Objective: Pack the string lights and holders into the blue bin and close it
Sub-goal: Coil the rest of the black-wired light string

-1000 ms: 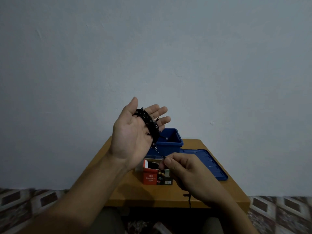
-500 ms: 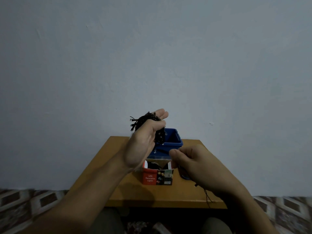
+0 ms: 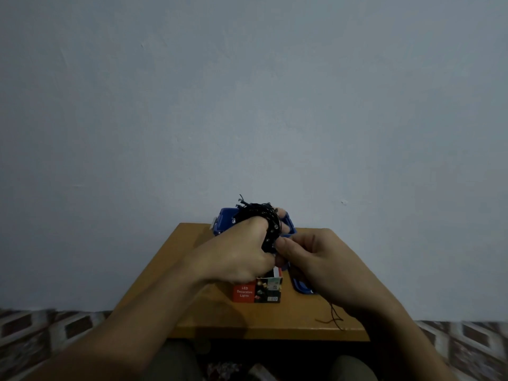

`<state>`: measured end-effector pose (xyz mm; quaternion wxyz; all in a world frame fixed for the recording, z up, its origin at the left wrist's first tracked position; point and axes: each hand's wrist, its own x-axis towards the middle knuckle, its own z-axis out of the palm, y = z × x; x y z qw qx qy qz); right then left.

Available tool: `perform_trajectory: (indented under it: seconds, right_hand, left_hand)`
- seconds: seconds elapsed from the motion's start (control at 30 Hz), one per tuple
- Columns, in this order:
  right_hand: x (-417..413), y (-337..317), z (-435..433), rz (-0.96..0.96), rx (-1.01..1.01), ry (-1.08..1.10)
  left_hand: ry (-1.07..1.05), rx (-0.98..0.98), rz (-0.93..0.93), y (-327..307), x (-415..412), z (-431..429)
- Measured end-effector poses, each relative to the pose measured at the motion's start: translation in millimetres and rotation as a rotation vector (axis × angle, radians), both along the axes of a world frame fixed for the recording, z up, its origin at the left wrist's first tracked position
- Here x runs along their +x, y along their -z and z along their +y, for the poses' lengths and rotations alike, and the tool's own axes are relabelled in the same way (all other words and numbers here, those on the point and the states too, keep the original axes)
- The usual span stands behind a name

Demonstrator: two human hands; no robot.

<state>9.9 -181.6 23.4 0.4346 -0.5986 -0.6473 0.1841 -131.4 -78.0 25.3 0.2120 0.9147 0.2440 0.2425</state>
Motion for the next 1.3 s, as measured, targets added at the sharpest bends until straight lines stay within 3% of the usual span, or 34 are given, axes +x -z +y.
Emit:
perform_trajectory:
  seconds: [0.23, 0.37, 0.7, 0.83, 1.13, 1.3]
  right_hand:
    - [7, -11, -8, 0.037, -0.043, -0.066]
    - [9, -17, -11, -0.032, -0.049, -0.093]
    - [8, -21, -5, -0.029, 0.306, -0.133]
    - [4, -11, 5, -0.012, 0.353, -0.11]
    - [4, 11, 24, 0.013, 0.328, -0.05]
    - [5, 13, 28, -0.199, 0.369, 0.111]
  left_hand:
    - [0.016, -0.15, 0.052, -10, -6, -10]
    - [0.086, -0.339, 0.087, -15, -9, -10]
    - [0.445, -0.898, -0.03, -8, -21, 4]
    - [0.647, -1.13, -0.042, -7, -24, 9]
    - [0.86, -1.307, -0.196, -2, -23, 17]
    - [0.878, -1.323, -0.241, 3, -22, 19]
